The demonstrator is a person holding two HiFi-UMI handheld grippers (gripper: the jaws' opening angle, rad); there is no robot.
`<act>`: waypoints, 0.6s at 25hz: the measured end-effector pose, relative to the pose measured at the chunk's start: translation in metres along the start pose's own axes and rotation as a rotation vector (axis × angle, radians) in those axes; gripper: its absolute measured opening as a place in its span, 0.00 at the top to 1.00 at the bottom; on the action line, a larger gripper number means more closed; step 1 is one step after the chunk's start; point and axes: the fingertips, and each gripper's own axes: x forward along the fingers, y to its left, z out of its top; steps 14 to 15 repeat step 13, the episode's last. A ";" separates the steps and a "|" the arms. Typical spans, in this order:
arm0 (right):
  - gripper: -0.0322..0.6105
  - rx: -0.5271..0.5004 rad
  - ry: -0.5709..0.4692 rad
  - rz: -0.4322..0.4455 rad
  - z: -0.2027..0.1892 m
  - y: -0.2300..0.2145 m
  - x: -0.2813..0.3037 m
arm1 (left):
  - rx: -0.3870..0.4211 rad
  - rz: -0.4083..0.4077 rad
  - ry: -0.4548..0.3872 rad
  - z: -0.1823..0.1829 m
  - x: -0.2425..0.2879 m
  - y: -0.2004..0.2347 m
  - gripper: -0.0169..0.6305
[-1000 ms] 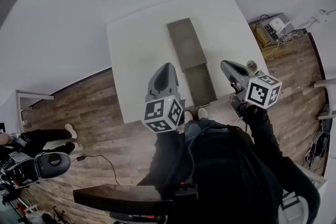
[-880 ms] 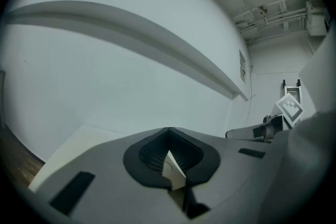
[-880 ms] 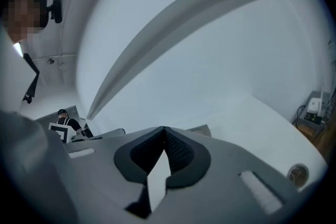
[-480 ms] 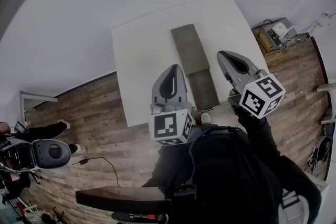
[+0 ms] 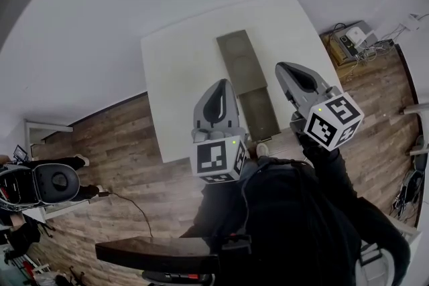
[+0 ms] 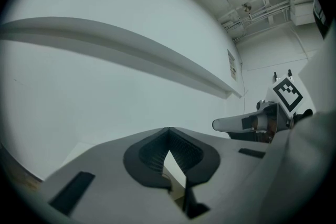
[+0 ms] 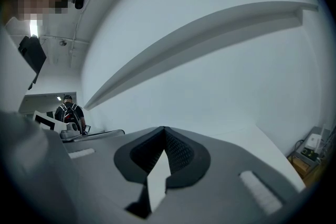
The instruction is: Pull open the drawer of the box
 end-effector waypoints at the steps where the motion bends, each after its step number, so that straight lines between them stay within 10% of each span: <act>1: 0.95 0.000 -0.001 -0.002 0.001 0.000 0.000 | 0.000 -0.002 0.001 0.000 0.000 0.000 0.97; 15: 0.95 0.005 -0.005 -0.002 0.002 -0.003 0.002 | 0.002 -0.017 0.001 0.000 0.007 -0.003 0.97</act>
